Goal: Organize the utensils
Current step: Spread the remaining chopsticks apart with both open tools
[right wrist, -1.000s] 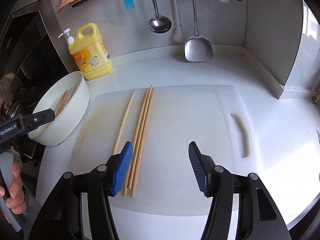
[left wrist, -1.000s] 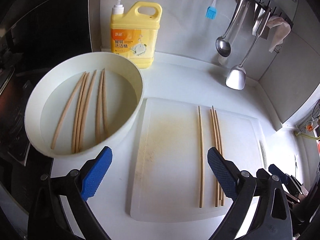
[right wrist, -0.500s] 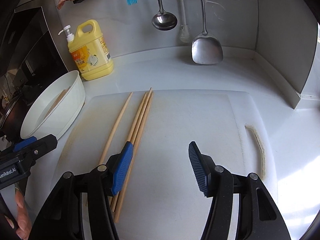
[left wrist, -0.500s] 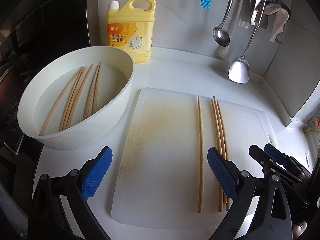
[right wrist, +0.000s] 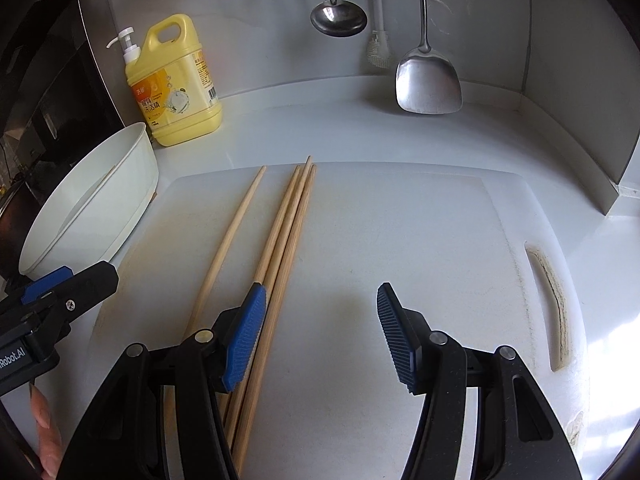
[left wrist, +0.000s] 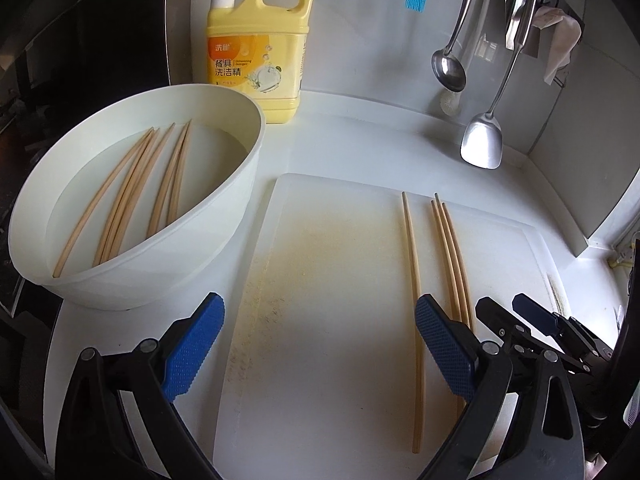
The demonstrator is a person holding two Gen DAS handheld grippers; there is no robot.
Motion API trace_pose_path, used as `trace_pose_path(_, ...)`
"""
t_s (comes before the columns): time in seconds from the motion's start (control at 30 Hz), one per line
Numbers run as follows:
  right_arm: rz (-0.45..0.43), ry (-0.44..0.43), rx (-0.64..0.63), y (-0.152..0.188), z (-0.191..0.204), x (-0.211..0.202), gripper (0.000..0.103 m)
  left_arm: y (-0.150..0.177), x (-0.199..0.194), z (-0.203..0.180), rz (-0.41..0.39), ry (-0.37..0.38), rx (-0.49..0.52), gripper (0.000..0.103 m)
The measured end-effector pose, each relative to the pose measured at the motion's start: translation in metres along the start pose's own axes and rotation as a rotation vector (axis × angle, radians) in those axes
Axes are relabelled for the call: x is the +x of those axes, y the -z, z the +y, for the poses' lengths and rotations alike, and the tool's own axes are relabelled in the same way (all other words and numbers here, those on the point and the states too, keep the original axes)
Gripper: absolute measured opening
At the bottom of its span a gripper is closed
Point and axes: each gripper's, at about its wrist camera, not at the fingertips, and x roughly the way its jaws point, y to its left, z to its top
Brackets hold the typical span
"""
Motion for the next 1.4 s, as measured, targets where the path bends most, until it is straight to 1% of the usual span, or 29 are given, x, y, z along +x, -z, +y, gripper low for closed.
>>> trace_pose_path(0.23, 0.007, 0.043, -0.022, 0.002, 0.004, 0.006, 0.056, 0.001, 0.005, 0.001, 0.007, 0.01, -0.004, 0.094)
trace_pose_path(0.5, 0.008, 0.059, -0.055, 0.003, 0.006, 0.006, 0.056, 0.001, 0.013, -0.002, 0.016, 0.025, 0.0, 0.094)
trace_pose_path(0.67, -0.007, 0.108, -0.024, 0.003, -0.009, 0.001, 0.055, -0.001, 0.02, -0.006, 0.033, 0.033, 0.009, 0.094)
trace_pose_path(0.77, -0.02, 0.084, 0.001, 0.002, -0.02, -0.003, 0.055, -0.001, 0.024, -0.012, 0.037, 0.033, 0.024, 0.094)
trace_pose_path(0.97, -0.008, 0.11, -0.02, 0.001, -0.021, 0.003, 0.055, -0.002, 0.037, -0.024, 0.053, 0.027, 0.044, 0.094)
trace_pose_path(1.13, -0.007, 0.132, -0.013, 0.002, -0.027, 0.005, 0.055, -0.004, 0.05, -0.032, 0.076, -0.001, 0.071, 0.094)
trace_pose_path(1.4, -0.013, 0.137, -0.011, 0.001, -0.032, 0.005, 0.055, -0.001, 0.061, -0.043, 0.099, -0.017, 0.107, 0.094)
